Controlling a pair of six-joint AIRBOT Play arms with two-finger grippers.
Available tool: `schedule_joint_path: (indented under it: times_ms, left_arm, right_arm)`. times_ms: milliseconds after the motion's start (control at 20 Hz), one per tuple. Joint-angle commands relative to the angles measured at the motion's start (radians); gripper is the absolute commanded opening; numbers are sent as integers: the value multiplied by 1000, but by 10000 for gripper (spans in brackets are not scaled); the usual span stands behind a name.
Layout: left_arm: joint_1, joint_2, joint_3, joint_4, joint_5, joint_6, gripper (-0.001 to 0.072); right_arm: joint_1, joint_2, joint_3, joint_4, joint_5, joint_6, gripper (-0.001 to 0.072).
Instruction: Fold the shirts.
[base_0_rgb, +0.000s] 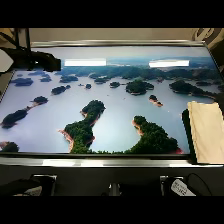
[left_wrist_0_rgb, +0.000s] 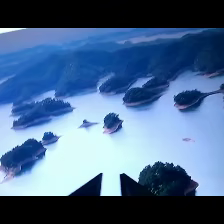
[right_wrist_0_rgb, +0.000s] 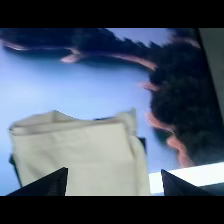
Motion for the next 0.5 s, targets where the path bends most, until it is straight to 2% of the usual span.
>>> schedule_joint_path:
  times_ms: [0,50,100,150,250,450]
  left_arm:
    - [15,-87,13,113,-310,-111,572]
    - [15,-75,-42,85,-332,-21,578]
    - [12,-41,-111,61,-318,32,578]
    - [15,2,-187,66,-273,-4,579]
    - [37,42,-275,67,-192,-145,578]
    - [40,34,-276,69,-189,-161,578]
  right_arm:
    - [336,-79,25,-114,110,79,640]
    - [387,-117,25,-104,198,79,673]
    - [422,-156,25,-87,301,79,697]
    - [441,-186,25,-69,372,79,697]
    - [452,-218,25,-61,414,100,696]
    - [450,-218,26,-63,407,135,687]
